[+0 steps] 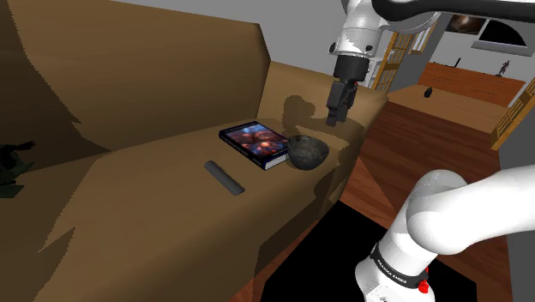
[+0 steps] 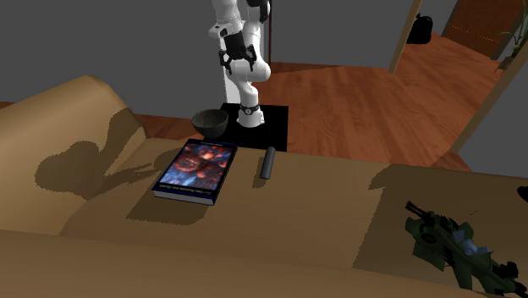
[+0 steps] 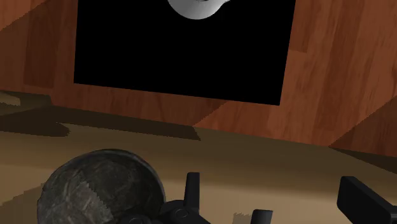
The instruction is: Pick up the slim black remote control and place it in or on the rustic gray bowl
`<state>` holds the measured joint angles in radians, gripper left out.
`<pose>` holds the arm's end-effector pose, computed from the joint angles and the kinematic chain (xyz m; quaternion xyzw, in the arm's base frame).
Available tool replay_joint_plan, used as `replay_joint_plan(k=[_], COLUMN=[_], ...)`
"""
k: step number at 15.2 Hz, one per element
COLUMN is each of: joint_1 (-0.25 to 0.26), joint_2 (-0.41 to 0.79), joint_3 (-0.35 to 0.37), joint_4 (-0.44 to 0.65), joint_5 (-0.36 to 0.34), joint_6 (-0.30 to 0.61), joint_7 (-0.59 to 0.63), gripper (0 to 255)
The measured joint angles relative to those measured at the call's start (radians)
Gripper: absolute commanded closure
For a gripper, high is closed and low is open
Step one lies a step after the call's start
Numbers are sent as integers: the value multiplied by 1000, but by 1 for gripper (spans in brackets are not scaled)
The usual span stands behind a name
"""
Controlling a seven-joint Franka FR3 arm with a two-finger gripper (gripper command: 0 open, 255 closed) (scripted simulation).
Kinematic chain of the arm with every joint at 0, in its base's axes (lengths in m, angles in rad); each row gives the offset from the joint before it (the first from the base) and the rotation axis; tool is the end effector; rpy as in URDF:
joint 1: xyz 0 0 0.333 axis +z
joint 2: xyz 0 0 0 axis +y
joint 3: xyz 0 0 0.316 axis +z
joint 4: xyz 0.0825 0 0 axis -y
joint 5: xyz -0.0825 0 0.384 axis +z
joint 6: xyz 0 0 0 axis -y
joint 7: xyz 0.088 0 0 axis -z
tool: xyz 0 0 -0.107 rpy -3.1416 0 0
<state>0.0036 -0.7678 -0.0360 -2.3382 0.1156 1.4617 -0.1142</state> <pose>0.2999 0.0004 0.5853 -0.9948 -0.0496 0.0494 0.0737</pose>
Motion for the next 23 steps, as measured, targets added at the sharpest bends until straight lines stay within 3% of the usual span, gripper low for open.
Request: replay_joint_plan(k=[3, 12, 23], joint_1=[3, 21, 40], joint_2=[24, 307, 729], joint_3=[18, 130, 224], joint_4=[-10, 31, 217], joint_5=[9, 40, -10], joint_6=[31, 255, 460], joint_7=[19, 145, 321], gripper=[0, 0, 0])
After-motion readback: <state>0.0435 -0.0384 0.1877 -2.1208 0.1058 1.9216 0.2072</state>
